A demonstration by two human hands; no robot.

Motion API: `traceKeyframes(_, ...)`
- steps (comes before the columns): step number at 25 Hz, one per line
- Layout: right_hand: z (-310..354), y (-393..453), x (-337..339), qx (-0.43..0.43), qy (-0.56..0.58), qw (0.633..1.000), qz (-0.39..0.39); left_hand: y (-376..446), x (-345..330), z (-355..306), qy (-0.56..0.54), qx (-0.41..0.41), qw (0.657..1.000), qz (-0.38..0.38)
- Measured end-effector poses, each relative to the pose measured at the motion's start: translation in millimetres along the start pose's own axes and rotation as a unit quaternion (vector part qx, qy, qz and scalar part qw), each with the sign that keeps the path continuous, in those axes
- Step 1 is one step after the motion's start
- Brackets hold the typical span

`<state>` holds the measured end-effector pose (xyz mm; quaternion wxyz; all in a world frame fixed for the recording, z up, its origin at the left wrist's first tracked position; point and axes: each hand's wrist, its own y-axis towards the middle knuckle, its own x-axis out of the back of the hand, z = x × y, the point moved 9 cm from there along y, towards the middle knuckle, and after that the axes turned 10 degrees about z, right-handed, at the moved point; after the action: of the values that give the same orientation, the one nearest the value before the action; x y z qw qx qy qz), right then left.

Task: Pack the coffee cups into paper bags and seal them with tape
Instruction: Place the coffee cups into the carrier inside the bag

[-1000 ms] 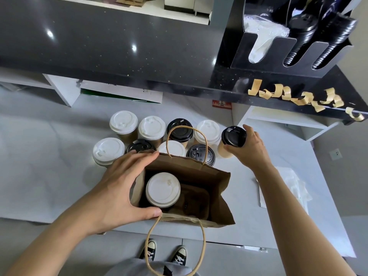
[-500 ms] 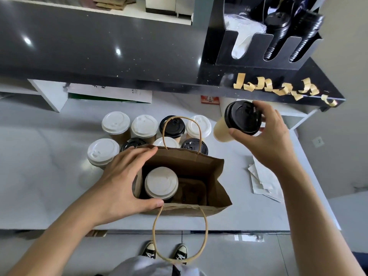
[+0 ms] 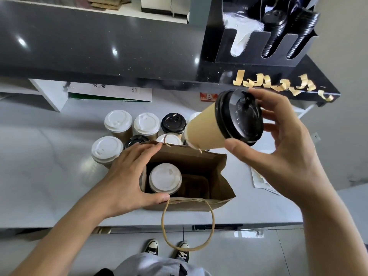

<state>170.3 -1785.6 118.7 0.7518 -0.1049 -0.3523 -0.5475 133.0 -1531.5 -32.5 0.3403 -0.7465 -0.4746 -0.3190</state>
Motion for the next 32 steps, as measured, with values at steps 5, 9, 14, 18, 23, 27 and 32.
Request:
traceKeyframes(5,18.4,-11.9,-9.3,0.047,0.049,0.997,0.044,1.0,0.9,-0.2,-0.003,-0.002,1.000,0.002)
traceKeyframes(9,30.6,-19.3,-1.0,0.088,0.119,0.989,0.025,2.5,-0.1,0.7,-0.003,-0.002,1.000,0.006)
traceKeyframes(14,27.1,-21.1,-2.9,0.090,0.130,0.986,0.042,2.0,-0.6,1.3,-0.002,-0.002,1.000,0.004)
traceKeyframes(18,12.9,-20.5,-34.6,0.031,0.058,0.991,0.115,2.5,-0.3,1.0,0.002,-0.001,1.000,0.001)
traceKeyframes(23,-9.0,-14.5,-86.3,-0.048,0.002,0.985,0.168,1.2,0.0,2.8,-0.018,0.006,1.000,-0.005)
traceKeyframes(27,-24.4,-12.7,-106.7,-0.089,0.008,0.984,0.152,-0.2,1.3,2.3,-0.016,0.004,1.000,-0.002)
traceKeyframes(32,-44.7,-10.3,-114.9,-0.137,0.007,0.979,0.149,-1.0,1.1,1.2,-0.003,0.010,1.000,0.007)
